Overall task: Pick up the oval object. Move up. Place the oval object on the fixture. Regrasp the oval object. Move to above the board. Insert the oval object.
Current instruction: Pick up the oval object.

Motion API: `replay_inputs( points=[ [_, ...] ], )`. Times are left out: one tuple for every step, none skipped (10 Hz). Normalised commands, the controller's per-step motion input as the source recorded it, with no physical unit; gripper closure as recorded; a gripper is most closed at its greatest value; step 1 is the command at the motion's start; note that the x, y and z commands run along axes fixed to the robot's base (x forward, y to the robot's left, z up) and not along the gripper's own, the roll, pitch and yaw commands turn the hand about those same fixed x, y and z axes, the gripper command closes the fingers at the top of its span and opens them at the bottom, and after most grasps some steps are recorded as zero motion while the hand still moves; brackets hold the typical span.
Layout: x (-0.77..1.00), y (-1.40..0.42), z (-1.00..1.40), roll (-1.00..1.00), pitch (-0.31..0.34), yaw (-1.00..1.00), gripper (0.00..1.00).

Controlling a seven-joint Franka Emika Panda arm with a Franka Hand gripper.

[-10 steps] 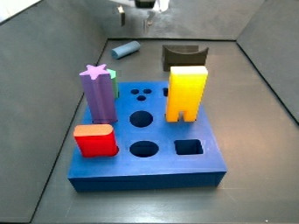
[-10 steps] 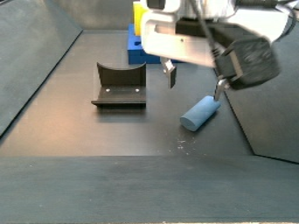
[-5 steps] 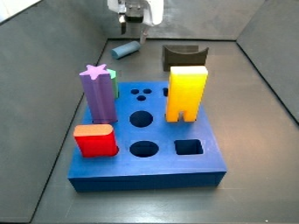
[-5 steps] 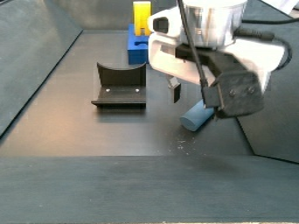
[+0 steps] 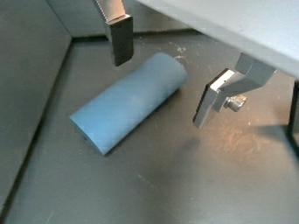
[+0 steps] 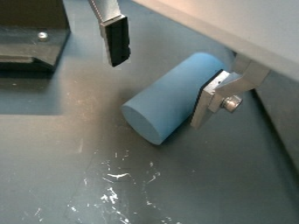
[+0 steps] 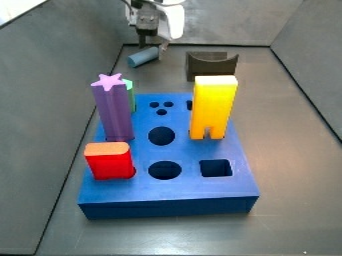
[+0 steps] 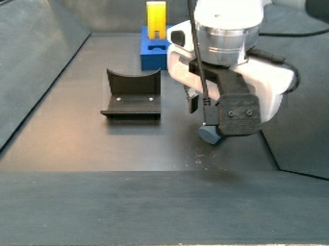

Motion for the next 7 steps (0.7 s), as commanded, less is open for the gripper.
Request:
replay_inputs(
  points=[
    [0.0,0.04,-0.44,-0.05,-0.134,-0.25,0.0],
    [0.0,0.0,-0.41,-0.06,-0.139,-0.21,0.0],
    [-0.06,0.03,-0.27,-0.07,-0.227,-0.16,0.0],
    [0.0,0.08,-0.09,-0.08,-0.094,-0.05,0.0],
    [0.0,0.0,0.0,0.0,-0.001,0.0,0.0],
    [0.0,0.0,0.0,0.0,0.0,0.0,1.0],
    [0.0,0.0,0.0,0.0,0.0,0.0,1.0]
  ],
)
